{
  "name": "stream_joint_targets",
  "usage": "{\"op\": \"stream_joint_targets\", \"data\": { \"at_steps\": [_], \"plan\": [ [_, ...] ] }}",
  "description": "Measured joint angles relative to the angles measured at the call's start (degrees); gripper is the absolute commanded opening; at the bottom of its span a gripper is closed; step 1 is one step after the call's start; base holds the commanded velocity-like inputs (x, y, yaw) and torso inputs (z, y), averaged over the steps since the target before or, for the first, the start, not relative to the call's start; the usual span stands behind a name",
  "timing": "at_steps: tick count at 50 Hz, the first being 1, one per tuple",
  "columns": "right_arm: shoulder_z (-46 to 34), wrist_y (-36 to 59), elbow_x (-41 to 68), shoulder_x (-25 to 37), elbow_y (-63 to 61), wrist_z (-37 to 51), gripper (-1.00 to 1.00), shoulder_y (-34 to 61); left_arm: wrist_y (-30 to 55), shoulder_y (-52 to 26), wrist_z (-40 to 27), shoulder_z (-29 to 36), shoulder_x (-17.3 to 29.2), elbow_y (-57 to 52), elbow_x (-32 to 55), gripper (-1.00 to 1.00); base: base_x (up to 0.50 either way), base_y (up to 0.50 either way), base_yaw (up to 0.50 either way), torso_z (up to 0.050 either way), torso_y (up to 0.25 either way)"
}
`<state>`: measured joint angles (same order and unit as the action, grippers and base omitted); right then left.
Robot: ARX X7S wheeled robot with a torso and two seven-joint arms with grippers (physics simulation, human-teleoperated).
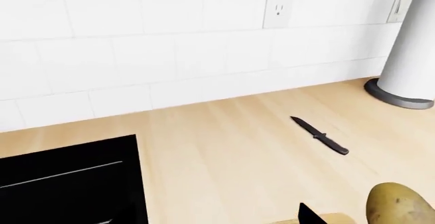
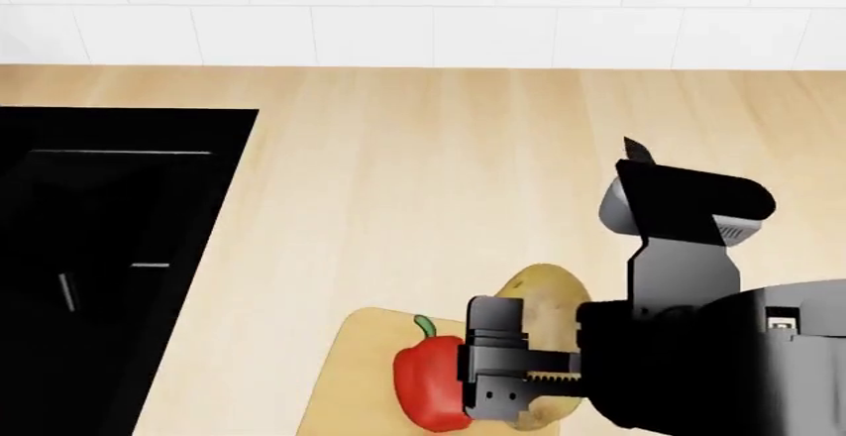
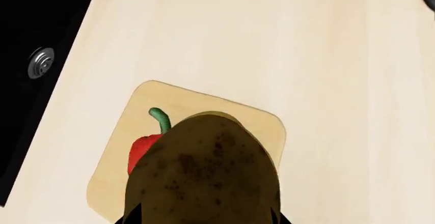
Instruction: Pick the vegetables from the sink and place them on the cutting board.
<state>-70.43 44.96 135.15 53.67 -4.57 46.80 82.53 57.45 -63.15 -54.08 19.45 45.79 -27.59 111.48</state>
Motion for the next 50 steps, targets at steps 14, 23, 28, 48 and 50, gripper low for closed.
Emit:
{"op": "stream_joint_targets", "data": {
  "at_steps": [14,23,28,48,50],
  "plan": [
    [-0.8,-0.1,-0.9,-0.5,0.8,-1.5,-1.0,-2.0,-0.5,1.2,0.5,-0.4,0.8,-0.6,-0.1,1.0,0.0,0.0,0.0,0.0,0.0],
    [-1.2,0.3,-1.7,-1.3,2.2,-2.7,-1.0,-2.6,-0.8,2.0,0.9,-0.5,1.1,-0.8,-0.6,1.0,0.0,0.0,0.0,0.0,0.0],
    [-1.5,0.7,-2.3,-2.0,3.4,-3.5,-1.0,-2.7,-1.0,2.6,1.1,-0.6,1.4,-0.9,-0.9,1.0,0.0,0.0,0.0,0.0,0.0],
    [-2.4,2.8,-4.6,-6.2,10.5,-8.0,-1.0,-1.8,-1.8,5.1,2.3,-1.1,2.3,-1.0,-2.2,1.0,0.0,0.0,0.0,0.0,0.0],
    [-2.7,3.0,-5.1,-6.6,11.3,-8.4,-1.0,-1.9,-1.9,5.3,2.5,-1.2,2.4,-1.0,-2.4,1.0,0.0,0.0,0.0,0.0,0.0]
  ]
}}
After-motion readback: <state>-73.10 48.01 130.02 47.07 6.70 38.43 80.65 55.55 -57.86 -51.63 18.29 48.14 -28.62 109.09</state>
